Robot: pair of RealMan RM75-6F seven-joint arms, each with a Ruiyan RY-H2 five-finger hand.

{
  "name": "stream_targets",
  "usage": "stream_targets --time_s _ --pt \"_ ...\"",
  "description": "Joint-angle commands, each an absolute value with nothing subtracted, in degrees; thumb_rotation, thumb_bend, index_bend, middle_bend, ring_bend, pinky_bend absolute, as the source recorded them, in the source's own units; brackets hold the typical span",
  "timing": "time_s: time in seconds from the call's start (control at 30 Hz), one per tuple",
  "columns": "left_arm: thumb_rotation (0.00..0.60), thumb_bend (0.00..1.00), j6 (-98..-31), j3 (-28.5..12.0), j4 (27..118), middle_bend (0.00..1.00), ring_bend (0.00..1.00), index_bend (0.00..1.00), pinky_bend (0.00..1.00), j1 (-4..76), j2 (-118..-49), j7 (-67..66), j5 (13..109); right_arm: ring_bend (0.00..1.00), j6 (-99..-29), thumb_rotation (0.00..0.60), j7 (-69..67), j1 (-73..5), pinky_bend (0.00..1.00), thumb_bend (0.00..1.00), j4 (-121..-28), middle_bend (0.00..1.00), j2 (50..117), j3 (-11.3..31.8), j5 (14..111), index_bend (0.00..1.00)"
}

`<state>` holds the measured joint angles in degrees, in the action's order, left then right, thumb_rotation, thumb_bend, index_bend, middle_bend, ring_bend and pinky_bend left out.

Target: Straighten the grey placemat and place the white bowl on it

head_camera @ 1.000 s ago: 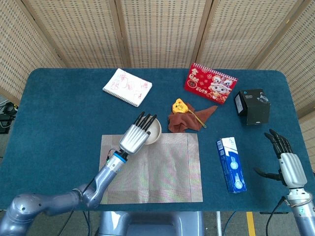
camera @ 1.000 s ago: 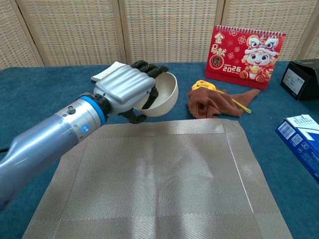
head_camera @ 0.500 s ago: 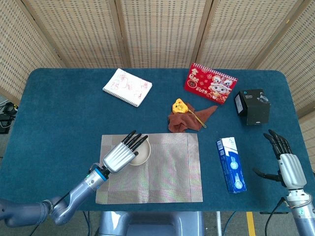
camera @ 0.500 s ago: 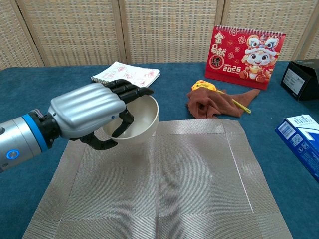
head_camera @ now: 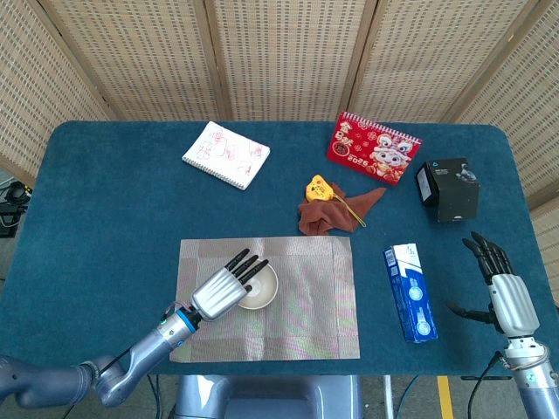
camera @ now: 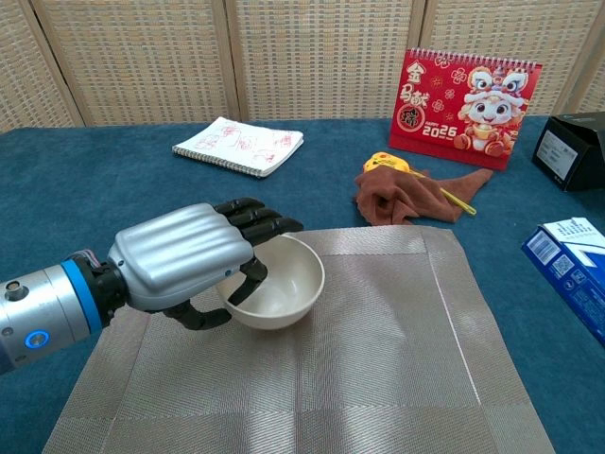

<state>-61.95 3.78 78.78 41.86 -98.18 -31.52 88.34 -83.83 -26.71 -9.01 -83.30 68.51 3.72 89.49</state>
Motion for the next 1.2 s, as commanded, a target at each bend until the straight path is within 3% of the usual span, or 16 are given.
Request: stream_targets --time_s 0.03,0.17,0.27,0.53,0.8,1.07,1.2 --pt "0.6 0.39 -61.4 3.6 78.7 0.0 0.0 0.52 0.0 41.7 -98.5 -32.3 88.2 0.0 -83.8 0.6 -26.7 -9.0 0.0 0.16 -83.3 0.0 68.5 3.7 89.5 0.11" --pt "0.6 0.33 -61.4 3.3 78.4 0.0 0.0 0.26 0.0 41.3 -98.7 -33.7 88.2 0.0 -83.8 0.6 -26.8 -9.0 0.0 0.16 -83.3 0.0 68.5 3.7 89.4 0.11" --pt "0.6 0.31 -61.8 3.0 78.4 0.0 0.0 0.18 0.0 40.8 -98.8 -33.6 88.4 0.0 -83.8 0.6 -26.8 -9.0 0.0 0.16 -83.4 0.0 68.4 3.7 89.5 0.11" --pt "0.6 0.23 -65.7 2.8 83.7 0.0 0.0 0.14 0.0 38.6 -94.9 -32.4 89.6 0.0 -84.0 0.6 -26.6 -9.0 0.0 0.16 -83.5 0.0 68.5 3.5 89.7 0.11" --pt "0.6 0.22 -78.7 2.9 93.1 0.0 0.0 0.11 0.0 29.8 -86.9 -33.0 89.0 0.0 -84.1 0.6 -25.4 -9.0 0.0 0.16 -83.6 0.0 68.4 3.5 89.8 0.11" --pt "0.6 0.21 -91.8 5.2 94.3 0.0 0.0 0.07 0.0 19.3 -81.3 -30.8 89.6 0.0 -84.0 0.6 -18.5 -8.6 0.0 0.15 -84.4 0.0 68.2 3.5 88.7 0.1" --pt "0.6 0.2 -94.6 5.9 95.5 0.0 0.0 0.03 0.0 15.3 -78.9 -28.3 88.4 0.0 -83.5 0.6 -13.1 -8.4 0.0 0.15 -86.5 0.0 68.1 3.5 87.8 0.1"
